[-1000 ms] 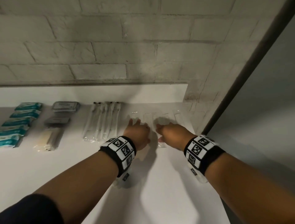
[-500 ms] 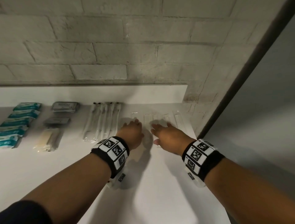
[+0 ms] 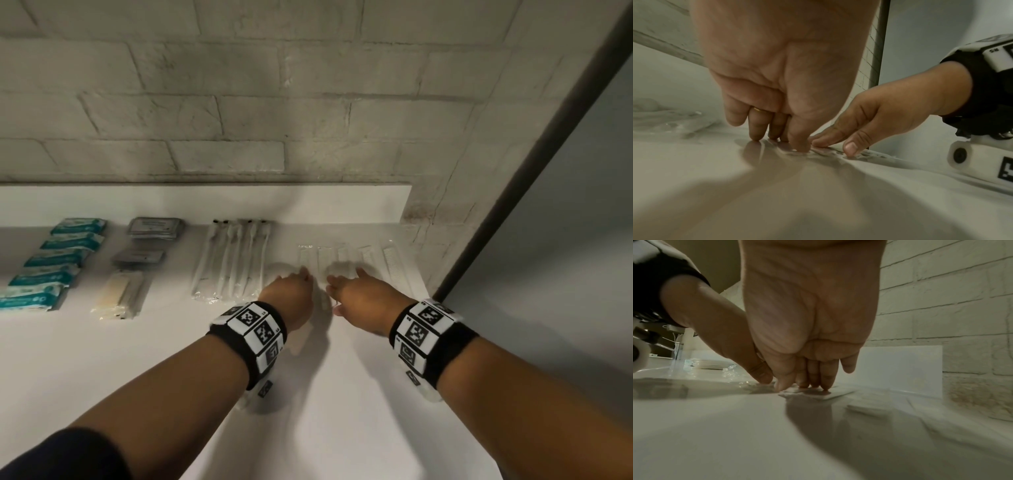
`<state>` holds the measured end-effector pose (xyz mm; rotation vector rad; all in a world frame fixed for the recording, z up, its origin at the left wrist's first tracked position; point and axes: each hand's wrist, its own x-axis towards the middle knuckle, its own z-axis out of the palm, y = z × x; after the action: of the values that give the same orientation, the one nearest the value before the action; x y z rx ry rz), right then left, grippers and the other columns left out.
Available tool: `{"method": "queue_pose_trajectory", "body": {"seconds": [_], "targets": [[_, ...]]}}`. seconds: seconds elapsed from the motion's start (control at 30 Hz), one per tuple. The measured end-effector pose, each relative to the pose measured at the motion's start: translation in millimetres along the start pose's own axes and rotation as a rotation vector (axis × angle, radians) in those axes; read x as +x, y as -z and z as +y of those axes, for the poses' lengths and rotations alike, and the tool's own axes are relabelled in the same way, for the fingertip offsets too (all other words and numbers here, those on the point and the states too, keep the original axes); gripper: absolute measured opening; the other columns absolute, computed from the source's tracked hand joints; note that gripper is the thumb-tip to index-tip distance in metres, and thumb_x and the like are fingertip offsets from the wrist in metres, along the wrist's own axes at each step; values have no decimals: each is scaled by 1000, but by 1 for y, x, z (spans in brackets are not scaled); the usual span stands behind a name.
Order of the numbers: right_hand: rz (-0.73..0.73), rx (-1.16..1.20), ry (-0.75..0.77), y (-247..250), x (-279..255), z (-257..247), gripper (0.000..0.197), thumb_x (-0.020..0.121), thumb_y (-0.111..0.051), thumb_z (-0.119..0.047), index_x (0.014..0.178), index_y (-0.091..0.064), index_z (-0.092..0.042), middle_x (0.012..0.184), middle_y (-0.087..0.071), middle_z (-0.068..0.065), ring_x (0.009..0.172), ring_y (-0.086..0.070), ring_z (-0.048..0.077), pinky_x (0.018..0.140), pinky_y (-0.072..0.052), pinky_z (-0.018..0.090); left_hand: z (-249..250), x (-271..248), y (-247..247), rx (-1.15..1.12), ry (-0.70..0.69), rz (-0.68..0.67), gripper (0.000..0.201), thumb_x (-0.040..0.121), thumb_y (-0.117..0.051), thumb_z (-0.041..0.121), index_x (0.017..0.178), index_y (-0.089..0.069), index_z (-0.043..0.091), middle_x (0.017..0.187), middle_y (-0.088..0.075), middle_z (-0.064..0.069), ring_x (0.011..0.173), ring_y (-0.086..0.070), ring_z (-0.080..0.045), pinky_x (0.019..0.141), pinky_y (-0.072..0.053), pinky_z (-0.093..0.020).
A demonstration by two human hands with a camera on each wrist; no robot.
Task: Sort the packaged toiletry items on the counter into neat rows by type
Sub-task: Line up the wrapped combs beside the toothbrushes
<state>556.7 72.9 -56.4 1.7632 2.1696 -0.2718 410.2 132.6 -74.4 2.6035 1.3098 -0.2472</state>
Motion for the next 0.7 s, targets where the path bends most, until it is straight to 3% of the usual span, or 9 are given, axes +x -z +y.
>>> {"method": "queue_pose_trajectory", "body": {"seconds": [0.13, 0.27, 0.37, 0.5, 0.7], "targets": [[13, 12, 1, 2, -5, 0, 50, 101, -37, -29, 148, -30, -13, 160, -16, 4, 145, -21, 20, 119, -8, 47, -1, 0, -1, -5, 20, -17, 57, 94, -42, 15, 146, -24, 3, 136, -50, -17, 122, -50, -33, 109, -32, -40], [100, 32, -86, 4, -12, 9, 46, 100, -40, -27, 144, -38, -14, 156, -26, 5, 143, -25, 22, 117, -14, 46, 7, -6, 5, 45, -122, 56, 58, 96, -43, 16, 149, -24, 9, 156, -24, -12, 142, -27, -30, 115, -20, -44], [6, -48, -110, -1, -11, 17, 42, 101, -37, -27, 142, -41, -16, 156, -28, 3, 141, -28, 22, 116, -15, 48, 17, -7, 7, 124, -233, 37, 50, 97, -41, 18, 146, -33, 12, 153, -31, -6, 143, -23, -30, 115, -19, -44], [-29, -38, -94, -4, -12, 20, 44, 101, -37, -28, 144, -38, -18, 158, -24, 2, 142, -27, 20, 116, -12, 48, 20, -5, 7, 163, -202, -12, 45, 97, -38, 20, 142, -38, 13, 150, -35, -4, 143, -22, -29, 115, -16, -45], [41, 93, -266, -8, -21, 36, 38, 100, -39, -27, 135, -49, -16, 143, -46, 5, 127, -48, 24, 113, -21, 42, 45, 1, 10, 156, -304, 32, 49, 97, -40, 26, 145, -35, 13, 152, -32, -5, 143, -21, -30, 115, -17, -44]]}}
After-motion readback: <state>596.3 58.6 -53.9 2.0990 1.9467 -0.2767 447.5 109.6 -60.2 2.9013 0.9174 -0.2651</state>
